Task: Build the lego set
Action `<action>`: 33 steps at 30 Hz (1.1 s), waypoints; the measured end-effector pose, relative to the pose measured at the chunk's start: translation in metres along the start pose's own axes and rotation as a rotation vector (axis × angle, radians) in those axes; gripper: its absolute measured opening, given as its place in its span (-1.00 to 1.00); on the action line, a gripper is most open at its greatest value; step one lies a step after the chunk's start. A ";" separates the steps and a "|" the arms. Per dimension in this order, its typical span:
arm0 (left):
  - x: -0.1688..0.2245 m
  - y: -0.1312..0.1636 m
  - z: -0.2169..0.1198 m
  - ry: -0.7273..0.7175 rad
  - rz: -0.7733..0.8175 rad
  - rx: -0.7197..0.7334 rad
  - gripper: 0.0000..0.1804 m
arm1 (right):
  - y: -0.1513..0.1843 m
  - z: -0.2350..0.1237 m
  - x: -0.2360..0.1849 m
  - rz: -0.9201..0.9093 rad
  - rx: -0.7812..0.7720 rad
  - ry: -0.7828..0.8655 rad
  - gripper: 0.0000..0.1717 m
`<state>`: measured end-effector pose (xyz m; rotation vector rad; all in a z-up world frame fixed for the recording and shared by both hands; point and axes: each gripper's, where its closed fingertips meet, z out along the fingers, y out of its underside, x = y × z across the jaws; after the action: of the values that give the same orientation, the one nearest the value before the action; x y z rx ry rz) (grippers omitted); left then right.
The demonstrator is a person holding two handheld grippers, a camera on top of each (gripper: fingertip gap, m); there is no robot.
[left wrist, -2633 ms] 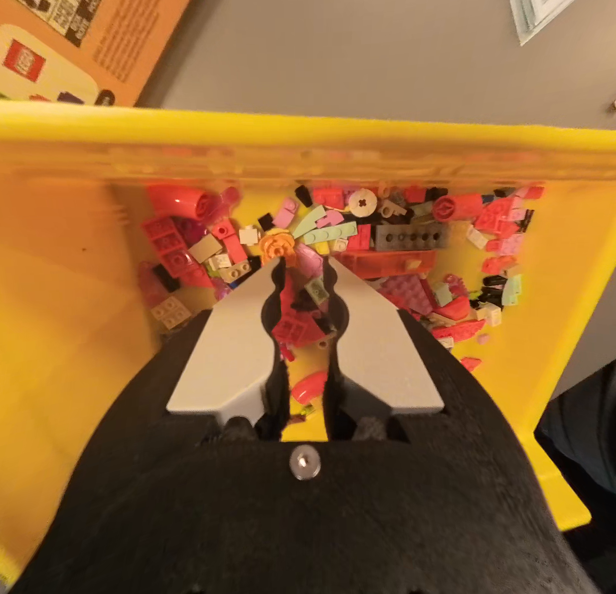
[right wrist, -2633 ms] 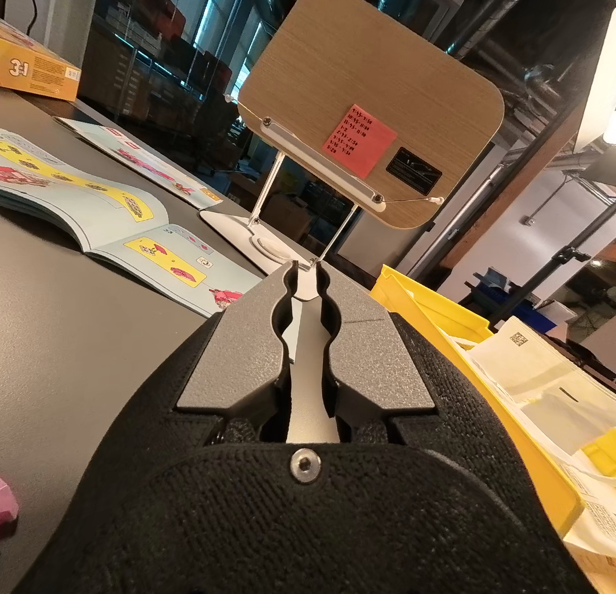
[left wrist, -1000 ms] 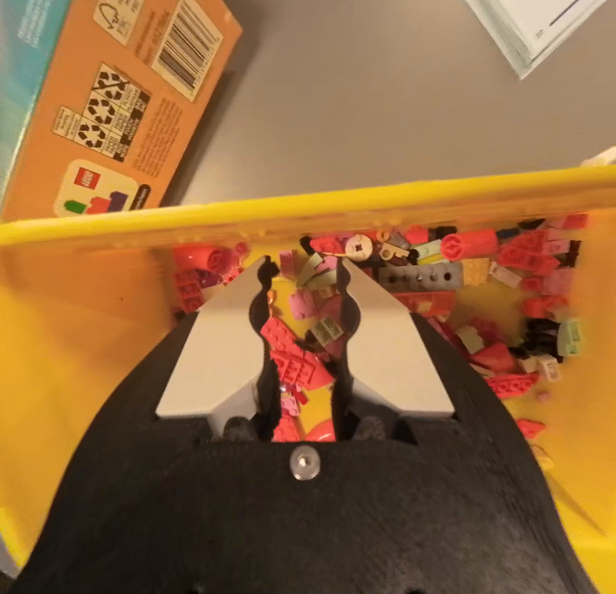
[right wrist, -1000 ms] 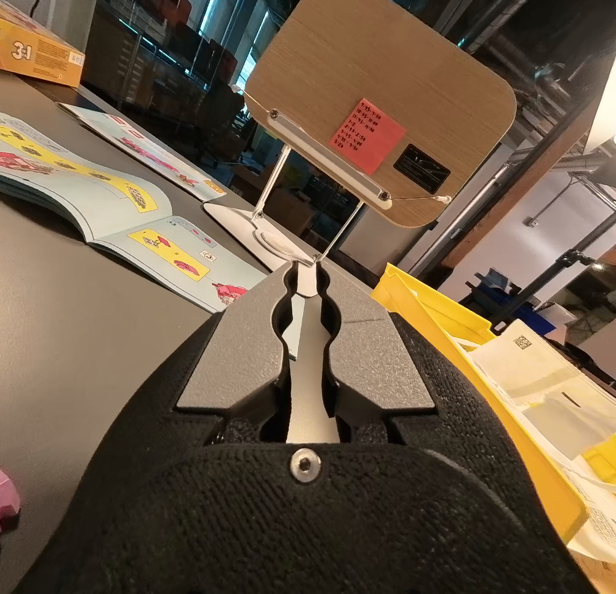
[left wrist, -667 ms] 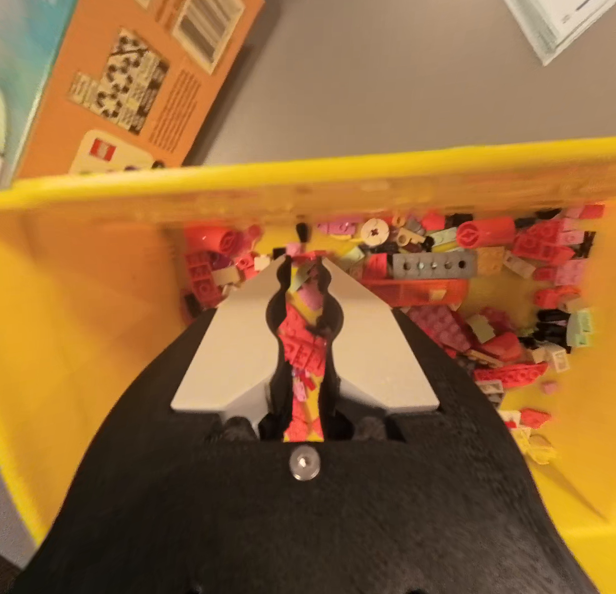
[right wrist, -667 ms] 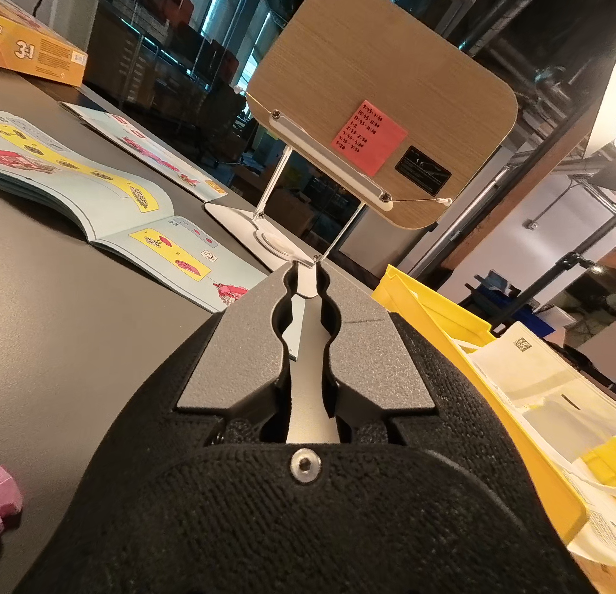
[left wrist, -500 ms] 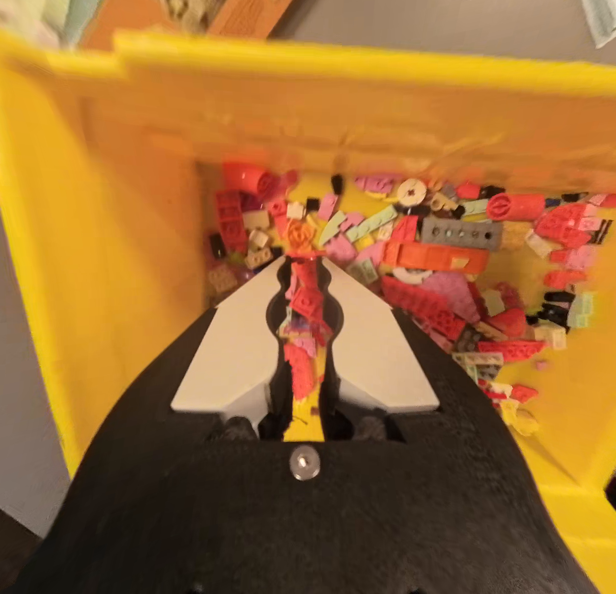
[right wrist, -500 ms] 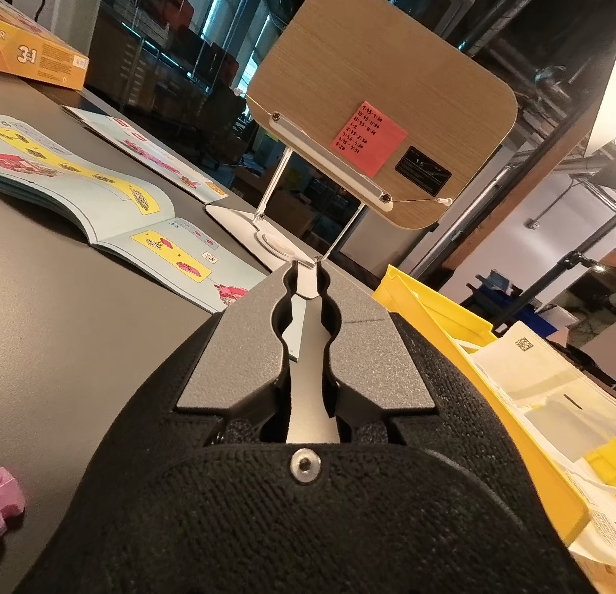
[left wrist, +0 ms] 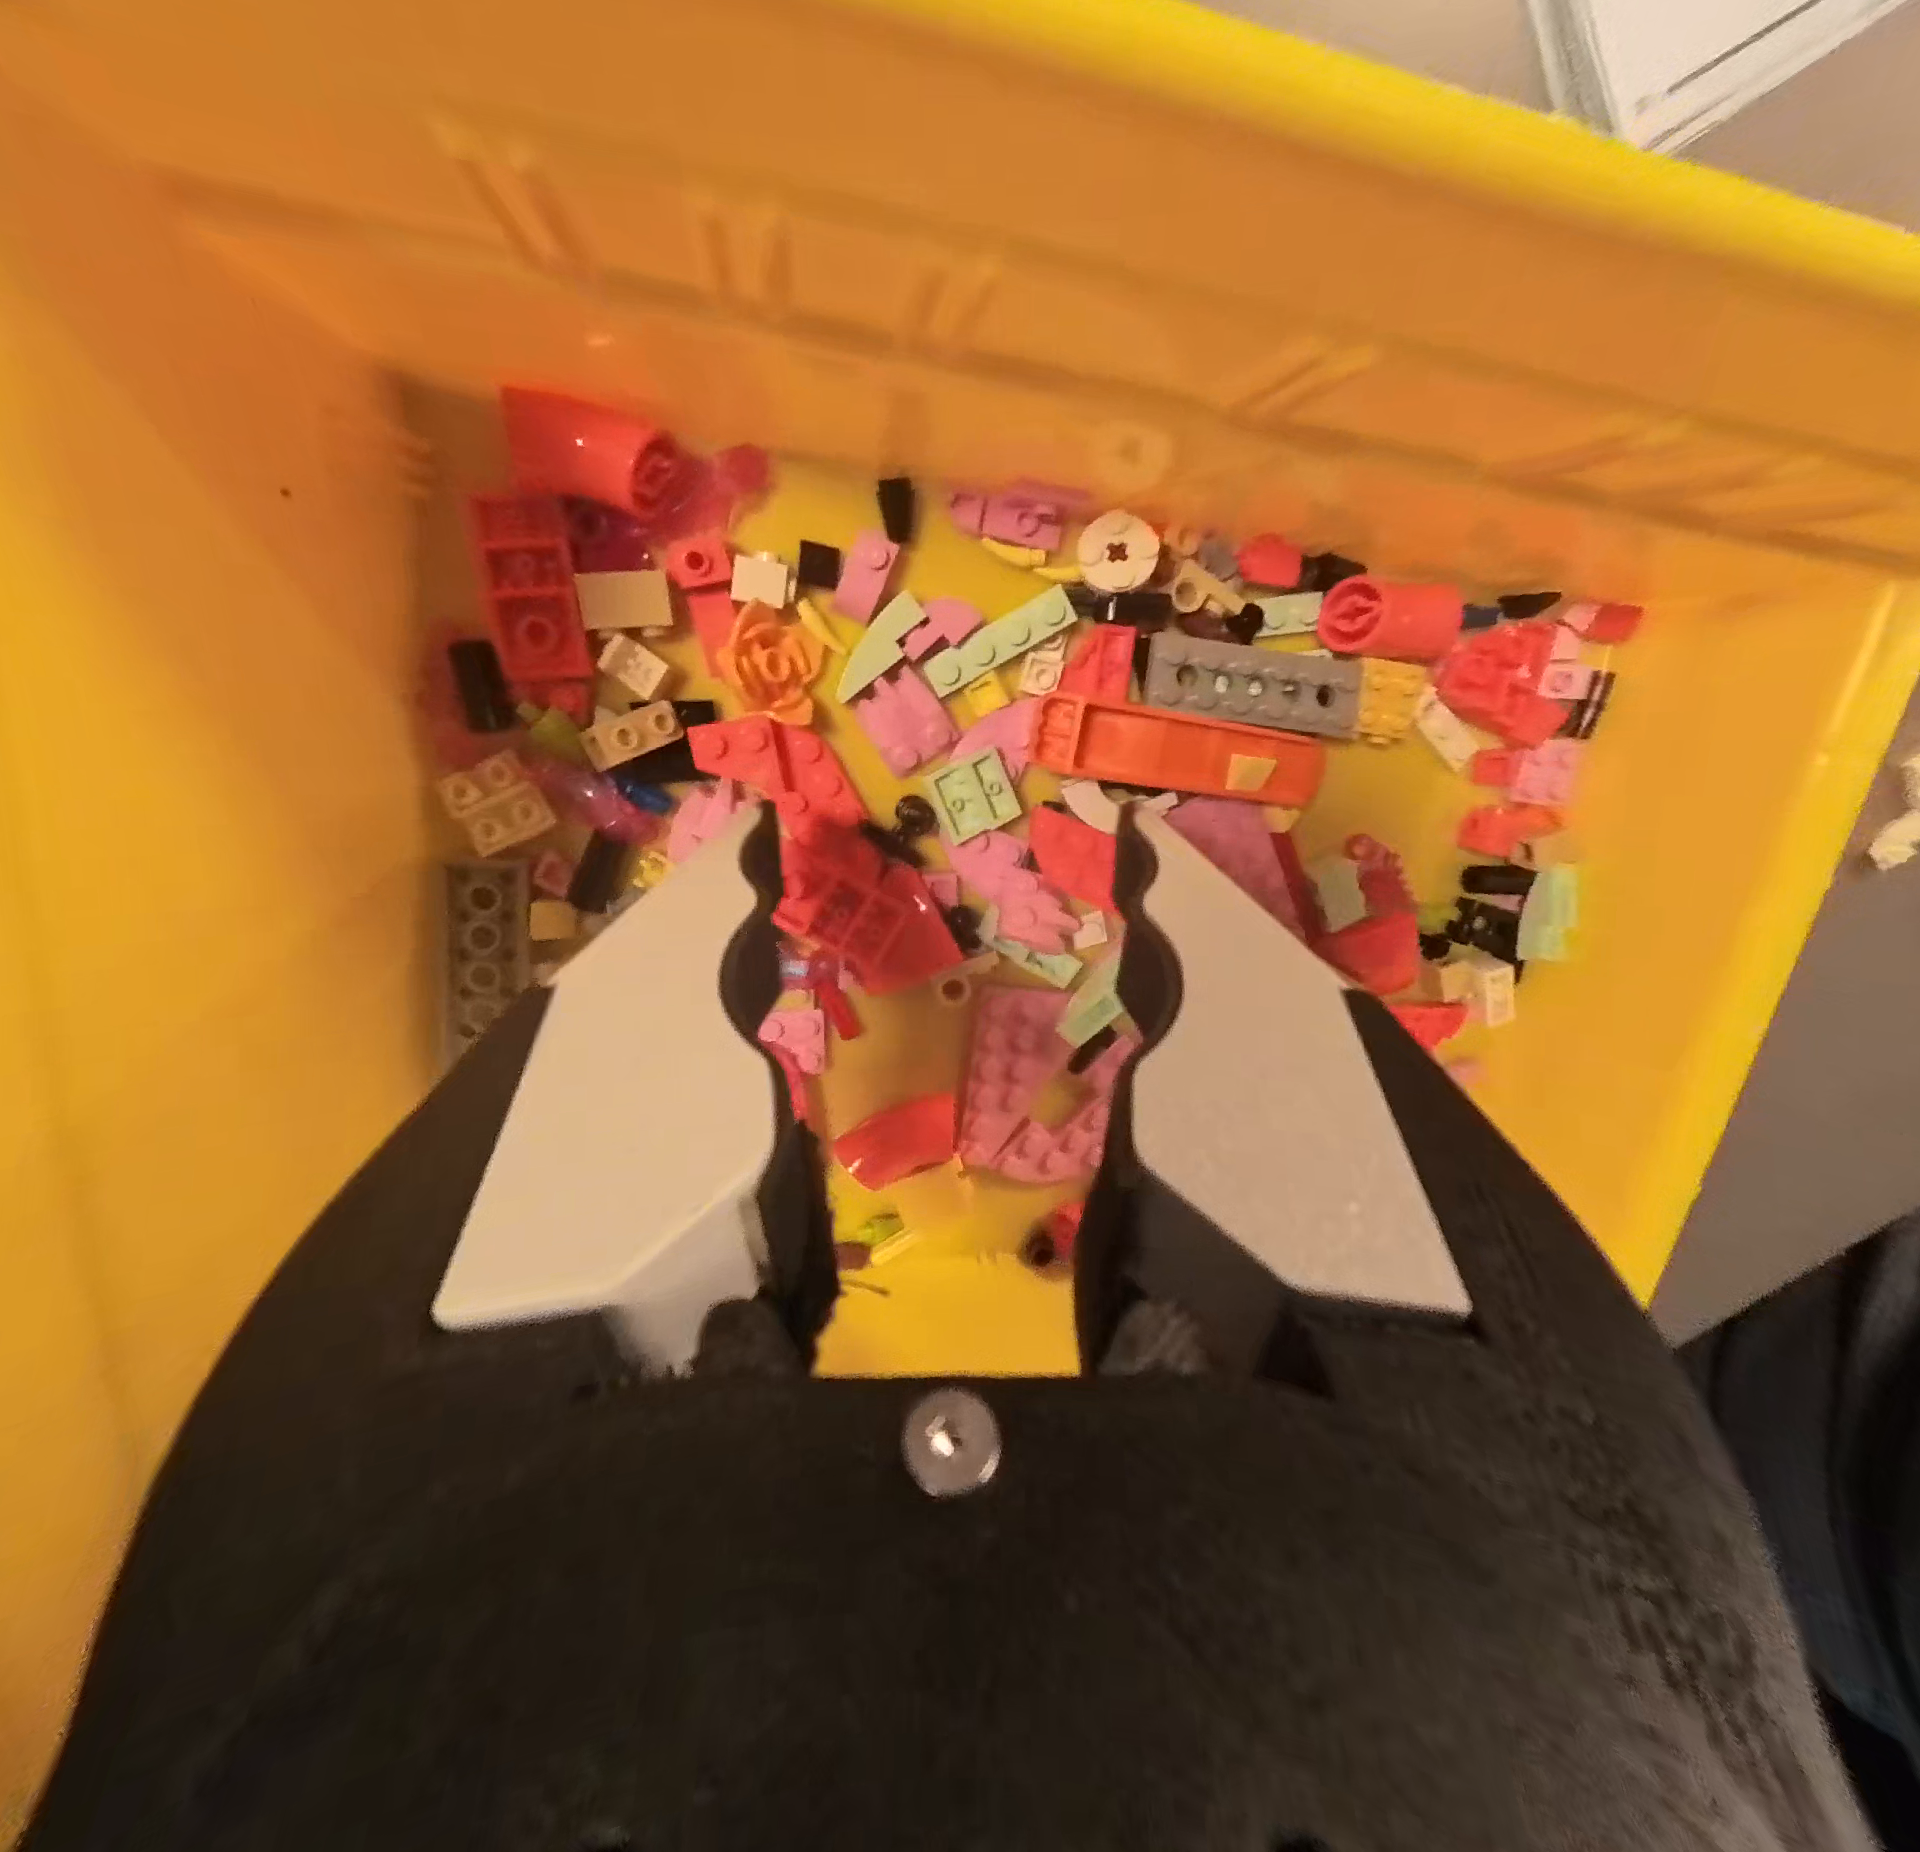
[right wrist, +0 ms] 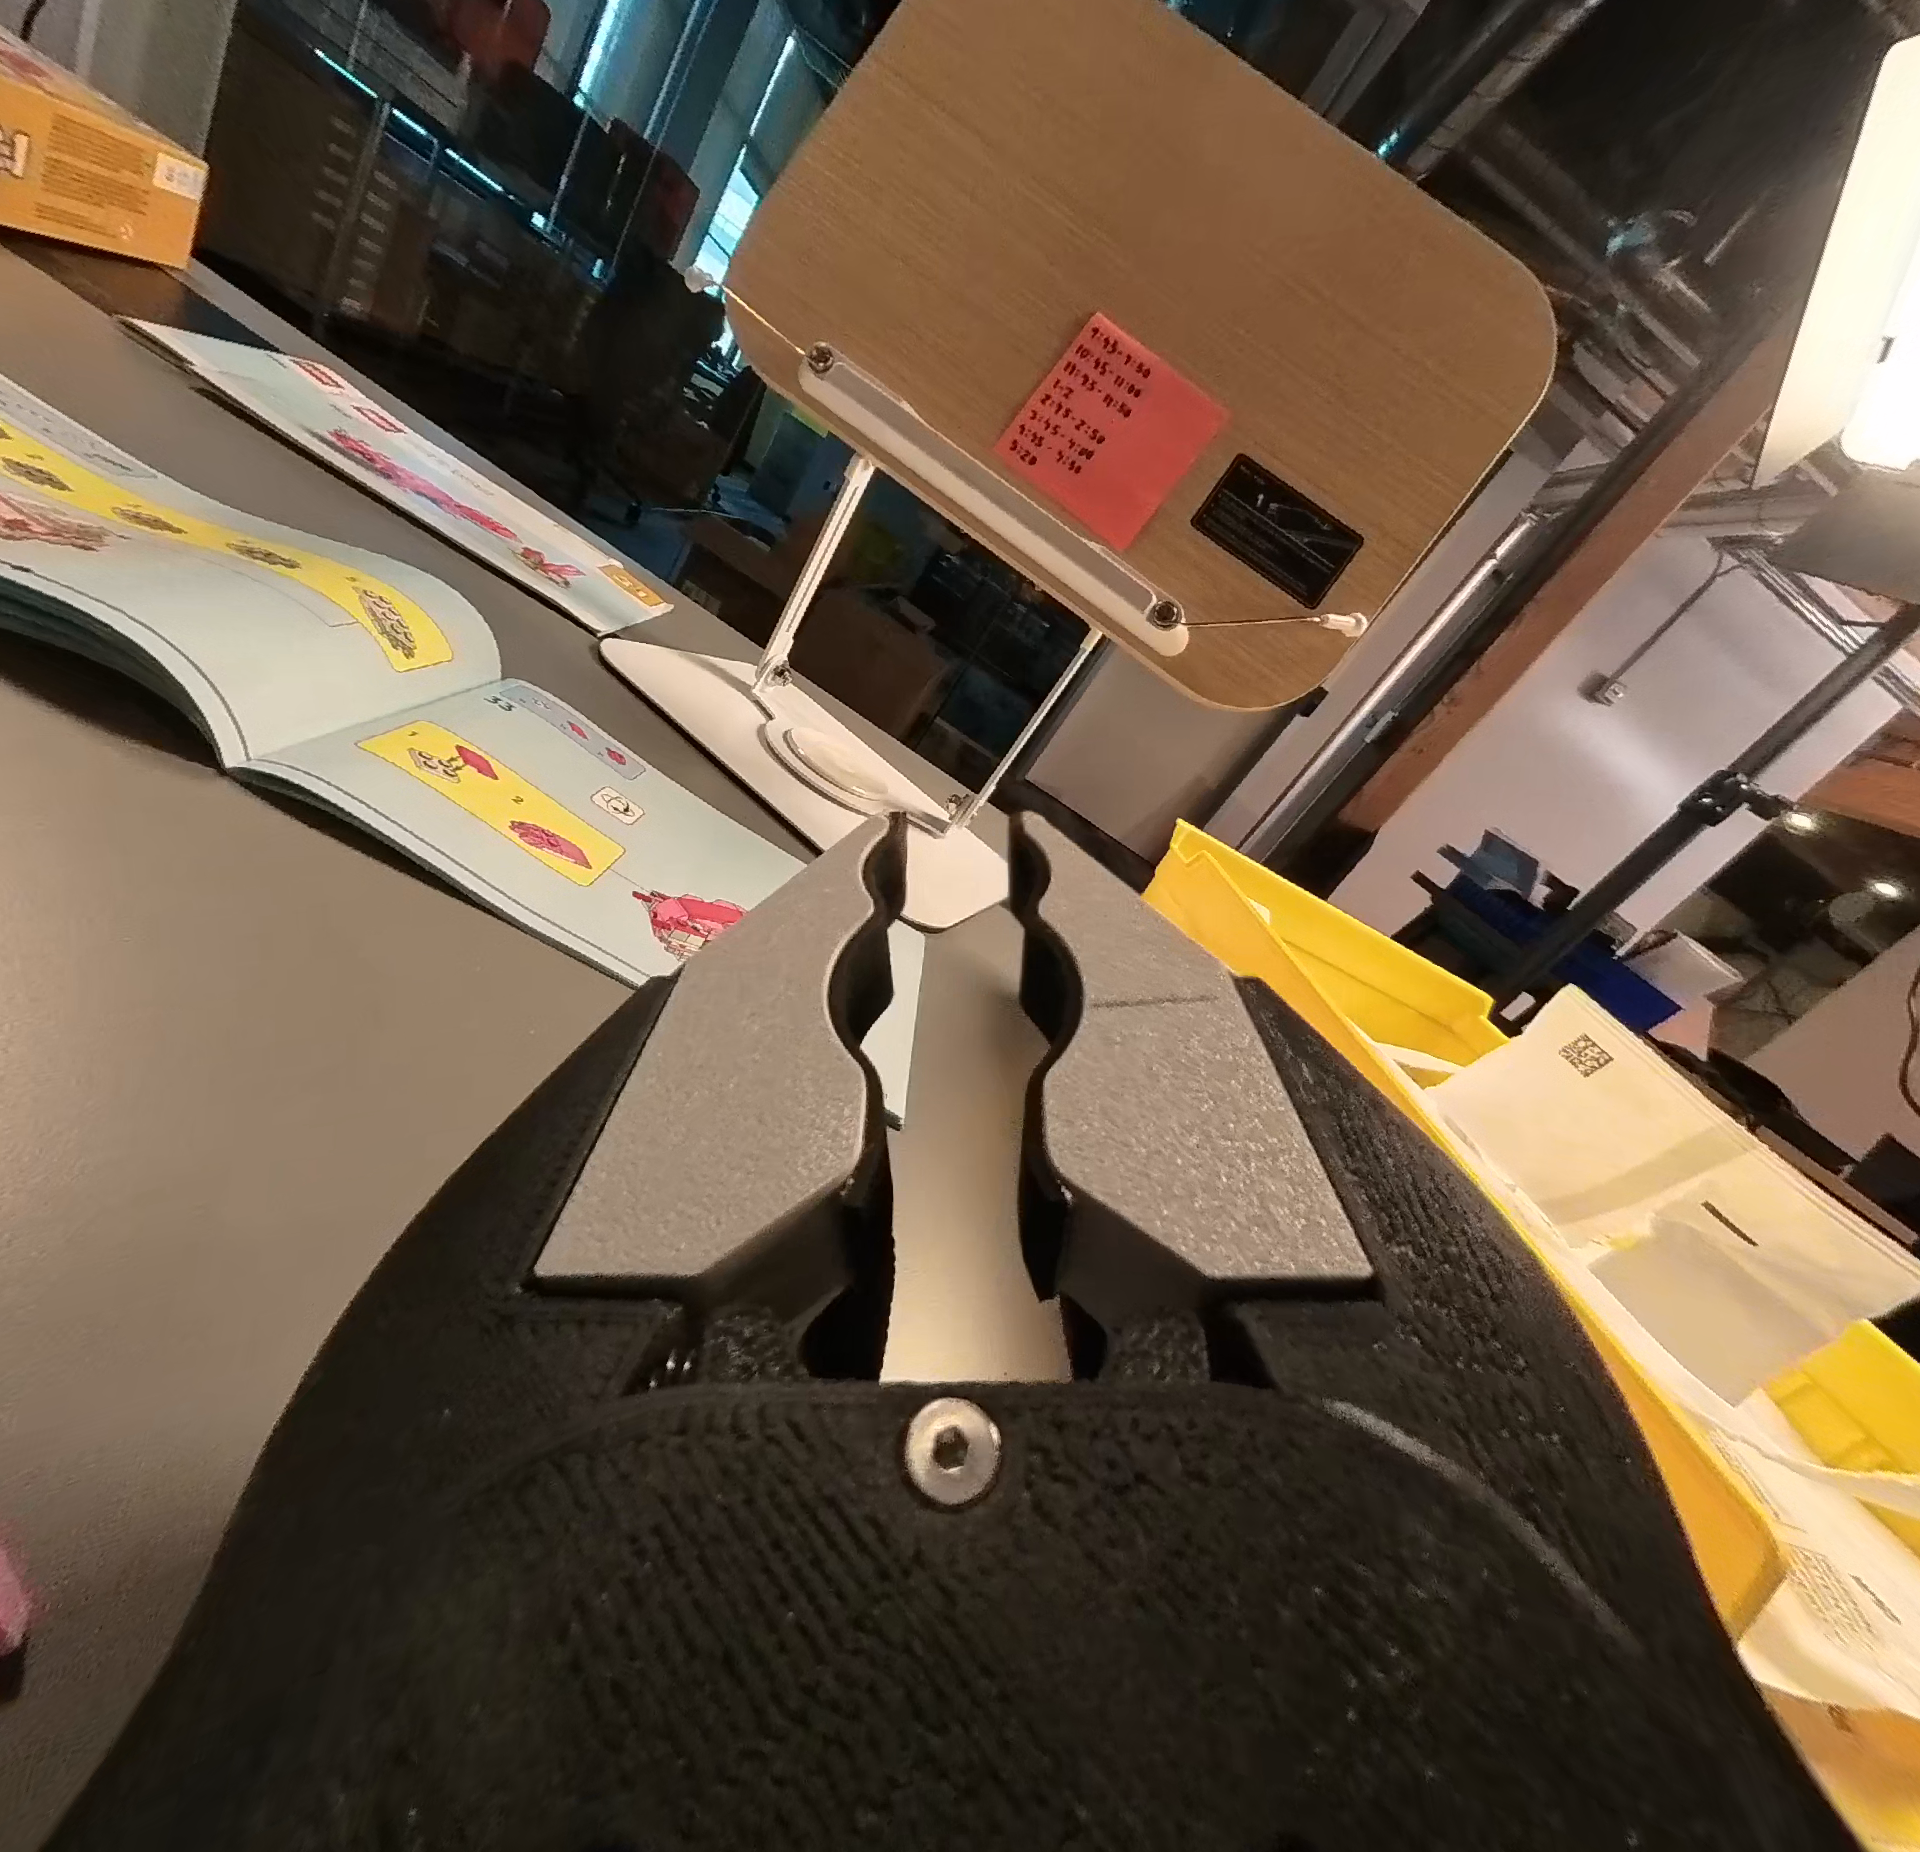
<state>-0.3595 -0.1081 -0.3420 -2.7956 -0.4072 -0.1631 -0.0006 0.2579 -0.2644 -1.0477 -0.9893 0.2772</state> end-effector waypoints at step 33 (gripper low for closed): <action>0.034 0.059 0.003 0.003 0.620 -0.234 -0.74 | 0.001 0.001 -0.007 -0.016 -0.003 -0.036 -0.82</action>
<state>-0.3093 -0.1522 -0.3561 -2.9917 0.5150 -0.0744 -0.0054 0.2544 -0.2685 -1.0403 -1.0307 0.2821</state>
